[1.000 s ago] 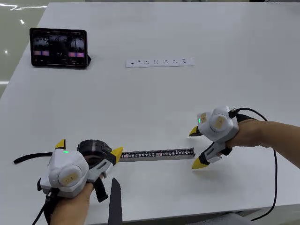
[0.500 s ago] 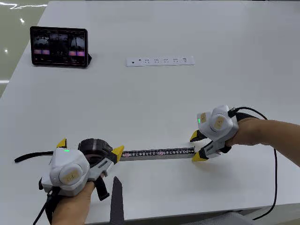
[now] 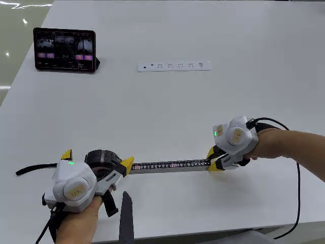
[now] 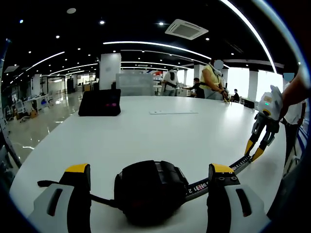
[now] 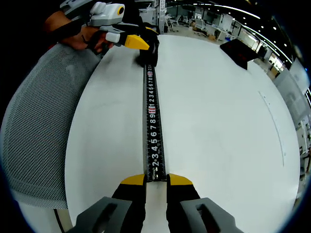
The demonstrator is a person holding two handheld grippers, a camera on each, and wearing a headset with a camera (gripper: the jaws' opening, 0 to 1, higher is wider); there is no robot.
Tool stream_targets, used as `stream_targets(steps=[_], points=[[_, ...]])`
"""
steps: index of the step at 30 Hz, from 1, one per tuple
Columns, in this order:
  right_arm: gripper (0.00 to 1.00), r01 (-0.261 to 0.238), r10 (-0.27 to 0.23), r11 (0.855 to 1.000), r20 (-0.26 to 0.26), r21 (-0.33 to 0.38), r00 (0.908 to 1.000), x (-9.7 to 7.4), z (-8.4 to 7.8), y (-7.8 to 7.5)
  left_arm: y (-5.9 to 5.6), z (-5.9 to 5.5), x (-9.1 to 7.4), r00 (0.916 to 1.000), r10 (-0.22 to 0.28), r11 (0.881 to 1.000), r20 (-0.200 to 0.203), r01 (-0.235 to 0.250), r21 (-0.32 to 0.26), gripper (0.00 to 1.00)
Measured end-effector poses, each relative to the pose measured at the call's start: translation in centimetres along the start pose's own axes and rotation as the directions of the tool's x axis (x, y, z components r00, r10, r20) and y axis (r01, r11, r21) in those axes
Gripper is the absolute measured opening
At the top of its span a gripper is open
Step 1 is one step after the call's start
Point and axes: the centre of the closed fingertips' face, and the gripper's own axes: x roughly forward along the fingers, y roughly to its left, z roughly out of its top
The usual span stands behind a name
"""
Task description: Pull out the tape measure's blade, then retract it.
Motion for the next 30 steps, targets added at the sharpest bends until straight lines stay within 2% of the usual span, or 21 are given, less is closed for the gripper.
stream_targets(steps=[7, 11, 12, 14, 21, 22, 27, 30], points=[[0.11, 0.002, -0.002, 1.0, -0.019, -0.008, 0.9998, 0.0, 0.0, 0.1, -0.1, -0.2, 0.1, 1.0, 0.003, 1.0, -0.005, -0.003, 0.005, 0.99], [0.11, 0.0, 0.0, 1.0, -0.032, 0.007, 0.9995, 0.1, 0.0, 0.0, 0.6, 0.0, 0.1, 0.9997, 0.025, 1.0, 0.001, -0.025, -0.003, 0.96], [0.1, -0.001, 0.002, 0.999, -0.031, 0.034, 0.9995, 0.1, 0.0, 0.0, 0.7, -0.4, 0.1, 0.9995, 0.028, 0.999, -0.012, -0.028, -0.036, 0.96], [0.1, -0.003, 0.004, 0.999, -0.03, 0.032, 0.9996, 0.1, -0.1, 0.0, 0.9, -0.6, 0.0, 0.9991, 0.035, 0.999, -0.025, -0.035, -0.028, 0.94], [0.11, -0.002, 0.004, 0.999, -0.037, 0.042, 0.9993, 0.1, 0.0, 0.1, 0.1, -1.1, 0.1, 0.9987, 0.03, 1.0, -0.042, -0.03, 0.005, 0.83], [0.11, -0.003, 0.005, 0.999, -0.042, 0.044, 0.9991, 0.1, 0.0, 0.1, 0.1, -1.3, 0.1, 0.998, 0.035, 0.999, -0.053, -0.033, 0.038, 0.81], [0.11, -0.002, 0.005, 0.998, -0.054, 0.062, 0.9985, 0.1, 0.0, 0.0, -0.5, -1.8, 0.6, 0.9975, 0.013, 1.0, -0.07, -0.012, 0.02, 0.75], [0.1, 0.001, 0.004, 0.998, -0.06, 0.07, 0.9982, 0.2, 0.1, -0.1, -0.4, -1.8, 0.7, 0.9972, 0.019, 1.0, -0.072, -0.021, -0.014, 0.71]])
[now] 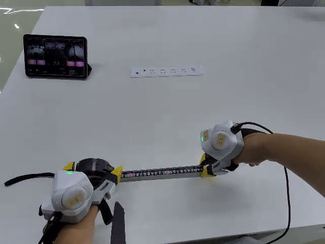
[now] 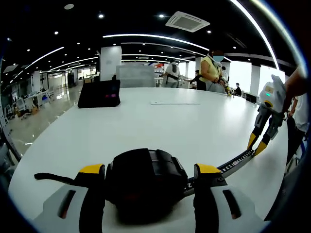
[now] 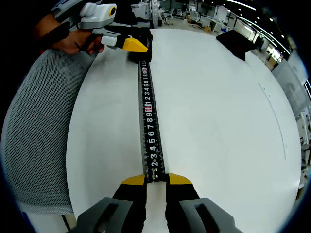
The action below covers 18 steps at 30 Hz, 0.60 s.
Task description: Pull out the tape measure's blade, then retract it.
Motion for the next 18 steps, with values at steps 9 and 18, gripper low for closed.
stream_targets(steps=[9, 18], points=[[0.1, -0.007, 0.007, 1.0, -0.018, 0.024, 0.9998, 0.05, -0.06, -0.06, 0.55, -0.73, 0.37, 0.9986, 0.02, 0.998, -0.048, -0.023, -0.06, 0.67], [0.1, -0.004, 0.005, 1.0, -0.023, 0.029, 0.9997, 0.03, -0.11, -0.08, 0.53, -0.96, 0.34, 0.9978, 0.005, 0.997, -0.065, -0.01, -0.074, 0.66]])
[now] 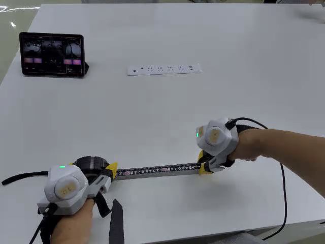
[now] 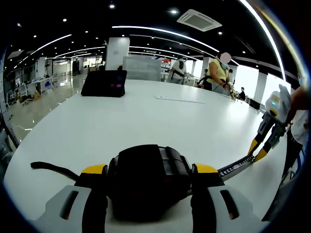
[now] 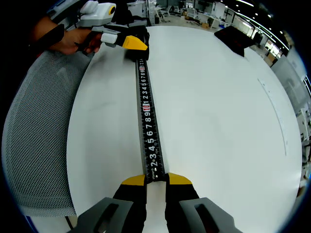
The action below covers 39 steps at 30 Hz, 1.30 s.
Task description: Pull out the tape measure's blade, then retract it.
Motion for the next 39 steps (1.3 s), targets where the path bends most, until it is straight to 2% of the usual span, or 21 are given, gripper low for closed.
stream_targets(steps=[10, 12, 14, 18, 22, 34, 39], points=[[0.1, 0.001, -0.001, 1.0, 0.002, 0.016, 1.0, 0.06, 0.24, 0.05, -0.02, -0.19, 0.05, 0.9997, -0.007, 1.0, -0.024, 0.008, 0.015, 0.65], [0.1, -0.005, 0.005, 0.998, -0.005, 0.062, 1.0, 0.09, 0.38, 0.01, 0.01, -0.24, 0.15, 0.9995, -0.015, 1.0, -0.029, 0.015, 0.008, 0.65], [0.1, -0.005, 0.006, 0.999, -0.024, 0.033, 0.9997, 0.17, 0.44, 0.05, 0.0, -0.29, 0.17, 0.9986, -0.02, 1.0, -0.049, 0.02, 0.001, 0.65], [0.1, -0.006, 0.007, 1.0, -0.047, 0.028, 0.9989, 0.29, 0.57, 0.03, -0.04, -0.38, 0.11, 0.9978, -0.025, 1.0, -0.061, 0.025, -0.009, 0.65], [0.1, -0.005, 0.008, 0.999, -0.046, 0.051, 0.9989, 0.26, 0.57, -0.02, -0.01, -0.44, 0.17, 0.9974, -0.03, 0.999, -0.066, 0.029, -0.017, 0.65], [0.1, -0.004, 0.006, 0.998, -0.046, 0.058, 0.9989, 0.41, 0.85, 0.02, -0.07, -0.54, 0.21, 0.997, -0.027, 1.0, -0.073, 0.026, -0.008, 0.65], [0.1, -0.005, 0.007, 0.999, -0.059, 0.036, 0.9982, 0.48, 0.99, 0.1, -0.12, -0.57, 0.24, 0.9968, -0.024, 1.0, -0.076, 0.024, 0.0, 0.65]])
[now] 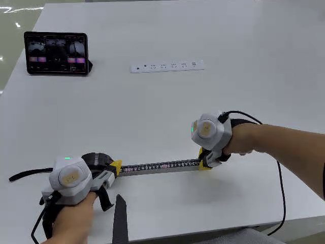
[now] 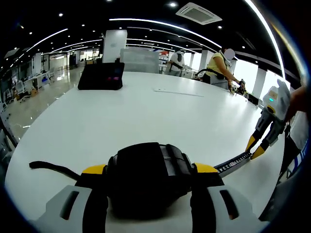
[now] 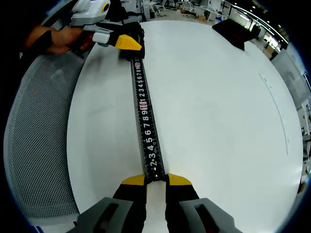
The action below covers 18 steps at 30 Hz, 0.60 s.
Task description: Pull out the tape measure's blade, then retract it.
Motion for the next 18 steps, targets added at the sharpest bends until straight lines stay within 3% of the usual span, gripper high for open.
stream_targets(steps=[4, 7, 18], points=[[0.1, -0.001, 0.001, 1.0, 0.002, -0.01, 1.0, -0.01, 0.09, -0.05, 0.0, -0.01, 0.01, 1.0, 0.0, 1.0, -0.004, 0.0, 0.003, 0.65], [0.1, -0.002, 0.002, 0.999, 0.015, 0.042, 0.9999, 0.02, 0.21, -0.15, 0.02, -0.03, 0.04, 1.0, -0.001, 1.0, -0.007, 0.001, 0.004, 0.65], [0.1, 0.004, -0.004, 0.999, 0.01, -0.033, 0.9999, 0.18, 0.52, 0.19, -0.01, -0.07, 0.01, 0.9999, -0.001, 1.0, -0.014, 0.001, 0.007, 0.65]])
